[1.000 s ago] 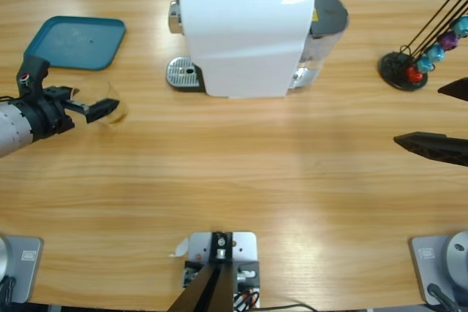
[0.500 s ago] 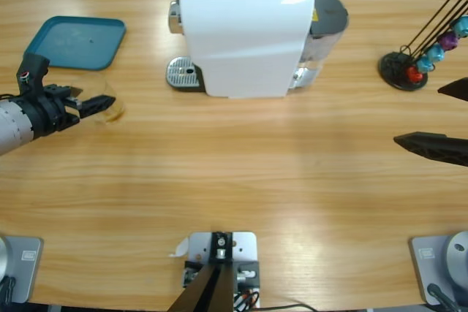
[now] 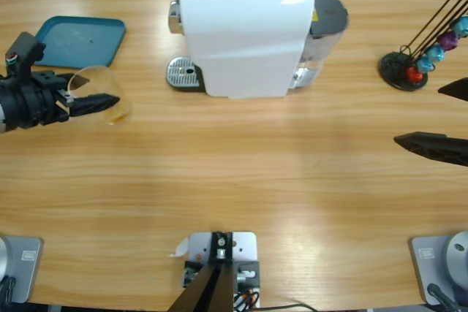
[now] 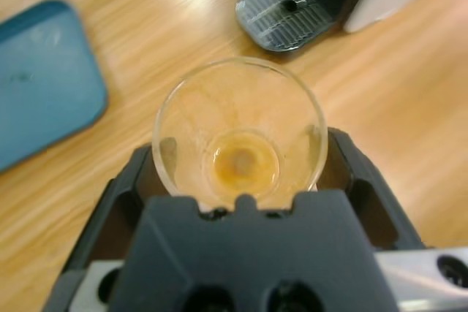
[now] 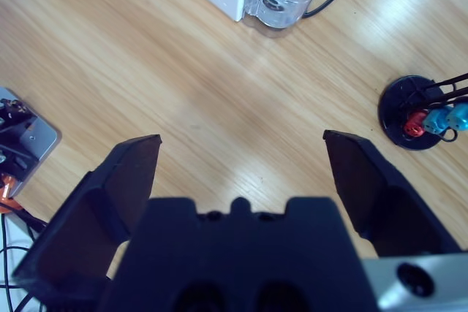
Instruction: Pour coffee
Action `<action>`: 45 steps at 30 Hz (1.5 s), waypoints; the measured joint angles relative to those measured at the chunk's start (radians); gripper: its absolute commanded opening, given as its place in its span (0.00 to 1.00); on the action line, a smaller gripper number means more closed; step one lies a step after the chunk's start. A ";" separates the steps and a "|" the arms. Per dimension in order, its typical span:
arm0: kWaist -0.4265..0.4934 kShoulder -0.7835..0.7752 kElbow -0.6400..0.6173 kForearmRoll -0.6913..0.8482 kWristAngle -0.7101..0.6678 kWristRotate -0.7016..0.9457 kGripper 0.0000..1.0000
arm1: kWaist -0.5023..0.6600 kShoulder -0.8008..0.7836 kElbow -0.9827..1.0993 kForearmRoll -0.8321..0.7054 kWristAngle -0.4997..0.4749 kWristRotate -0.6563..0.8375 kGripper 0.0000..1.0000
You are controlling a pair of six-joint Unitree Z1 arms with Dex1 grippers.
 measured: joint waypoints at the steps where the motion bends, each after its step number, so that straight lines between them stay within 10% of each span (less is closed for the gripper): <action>1: 0.013 -0.012 -0.024 0.039 -0.043 0.033 0.00 | 0.000 0.000 0.000 0.001 0.000 -0.001 1.00; 18: 0.407 0.194 -0.291 0.251 -0.582 0.652 0.00 | 0.000 -0.008 0.000 0.002 0.000 -0.008 1.00; 45: 0.339 0.516 -0.433 0.041 -0.680 0.744 0.00 | 0.000 0.000 0.000 0.002 -0.006 -0.012 1.00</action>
